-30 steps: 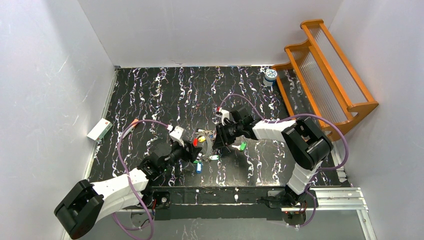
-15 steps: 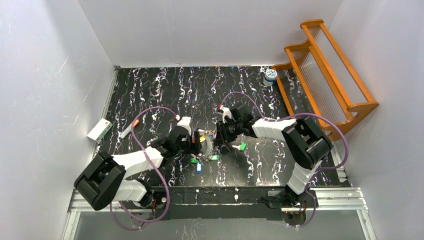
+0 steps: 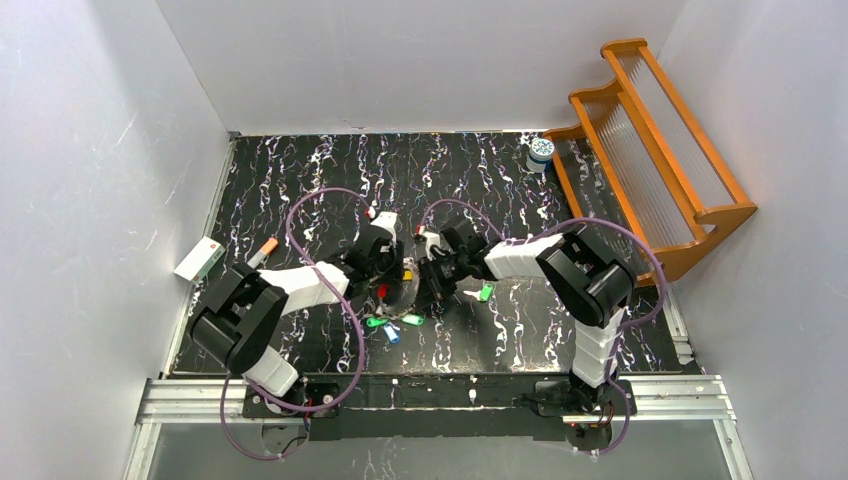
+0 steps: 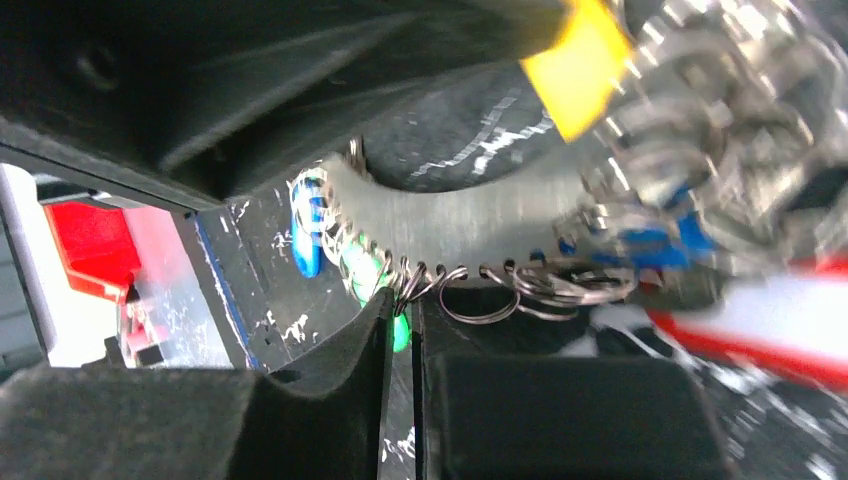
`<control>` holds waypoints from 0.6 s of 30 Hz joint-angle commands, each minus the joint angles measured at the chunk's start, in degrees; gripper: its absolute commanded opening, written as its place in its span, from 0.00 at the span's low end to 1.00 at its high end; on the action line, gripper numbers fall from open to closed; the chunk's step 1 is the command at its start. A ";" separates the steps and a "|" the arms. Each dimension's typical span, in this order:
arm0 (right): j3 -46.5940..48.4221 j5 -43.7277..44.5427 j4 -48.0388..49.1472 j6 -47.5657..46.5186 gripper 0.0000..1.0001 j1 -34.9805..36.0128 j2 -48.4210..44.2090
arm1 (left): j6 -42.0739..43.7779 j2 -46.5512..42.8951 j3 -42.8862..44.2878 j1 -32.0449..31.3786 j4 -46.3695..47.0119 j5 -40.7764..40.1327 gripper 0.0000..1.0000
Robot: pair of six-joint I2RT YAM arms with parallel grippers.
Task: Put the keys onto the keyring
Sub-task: Adjust the keyring at the center of the board.
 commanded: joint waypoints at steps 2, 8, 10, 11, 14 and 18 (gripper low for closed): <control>2.91 -1.71 0.60 -0.87 0.18 4.64 1.45 | 8.36 2.77 3.77 -0.05 -8.28 -2.91 0.40; -0.25 0.70 1.39 -0.65 0.36 3.75 -2.98 | 14.20 -1.28 5.09 -0.05 -7.96 -5.77 0.51; -1.81 1.82 2.04 -0.14 0.42 2.63 -5.35 | 15.02 -4.09 3.63 -0.05 -6.96 -6.61 0.57; -2.56 2.25 2.42 0.08 0.44 1.90 -6.53 | 15.06 -5.69 2.34 -0.05 -6.32 -6.86 0.59; -3.94 3.36 2.43 0.06 0.47 0.45 -9.26 | 14.24 -11.17 -1.42 -0.05 -4.38 -7.44 0.63; -3.73 4.30 0.98 -0.59 0.47 -0.68 -10.25 | 10.00 -19.34 -7.21 0.11 -2.84 -7.77 0.65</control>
